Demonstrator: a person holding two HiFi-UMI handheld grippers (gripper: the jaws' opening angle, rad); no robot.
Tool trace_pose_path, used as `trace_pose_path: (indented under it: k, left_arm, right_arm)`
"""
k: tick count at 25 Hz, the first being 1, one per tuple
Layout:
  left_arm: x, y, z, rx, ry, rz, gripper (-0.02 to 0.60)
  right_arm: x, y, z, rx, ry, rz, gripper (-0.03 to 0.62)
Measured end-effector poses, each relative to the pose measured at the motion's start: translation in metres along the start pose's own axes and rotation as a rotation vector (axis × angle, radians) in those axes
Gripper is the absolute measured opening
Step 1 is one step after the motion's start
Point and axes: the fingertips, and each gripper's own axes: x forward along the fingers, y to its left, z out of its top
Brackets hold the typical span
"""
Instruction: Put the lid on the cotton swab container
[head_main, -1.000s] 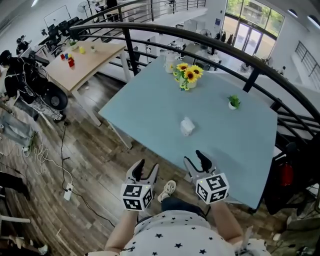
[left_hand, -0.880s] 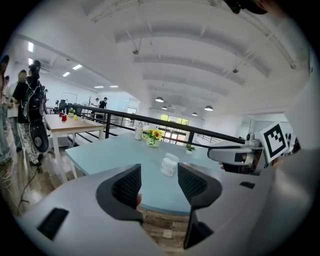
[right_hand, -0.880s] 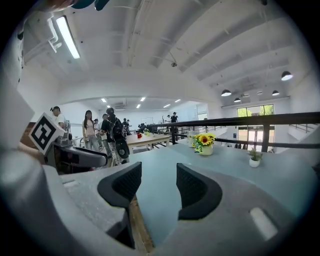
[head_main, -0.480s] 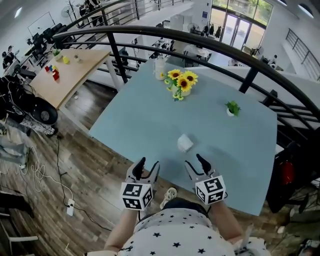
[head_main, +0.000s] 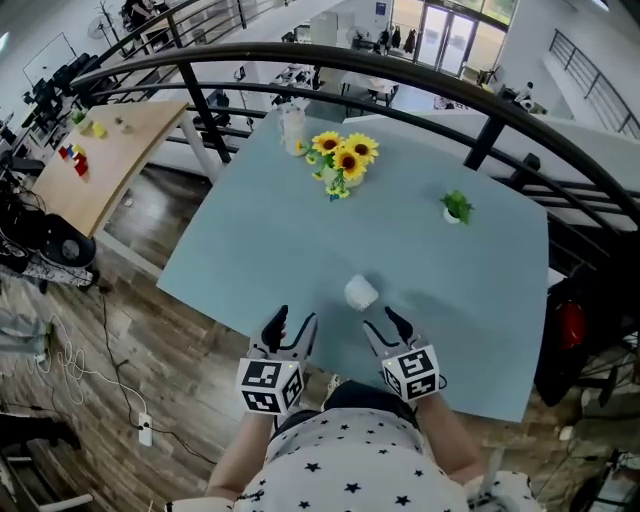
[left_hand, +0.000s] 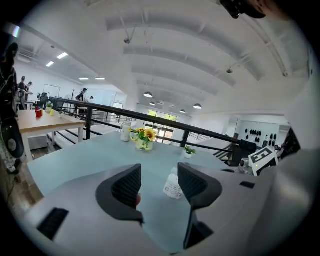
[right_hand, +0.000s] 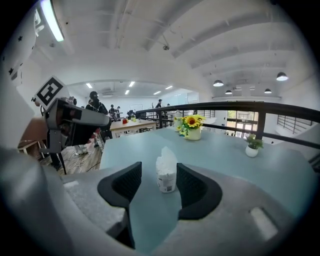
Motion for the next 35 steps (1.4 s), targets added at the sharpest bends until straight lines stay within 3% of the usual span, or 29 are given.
trace_pose_path:
  k: [15,24,35]
  left_arm:
    - [0.037,0.003,0.007,0.028,0.070,-0.101,0.215]
    - [0.056,0.011,0.019,0.093,0.119,-0.171,0.215]
    - [0.062,0.014,0.019,0.103,0.137,-0.217,0.215]
  right_arm:
    - [0.053,-0.016,-0.042,0.008,0.118,-0.041,0.202]
    - [0.076,-0.019,-0.048,0.010,0.133,-0.060,0.201]
    - [0.087,-0.014,-0.044,0.030,0.140,-0.066,0.201]
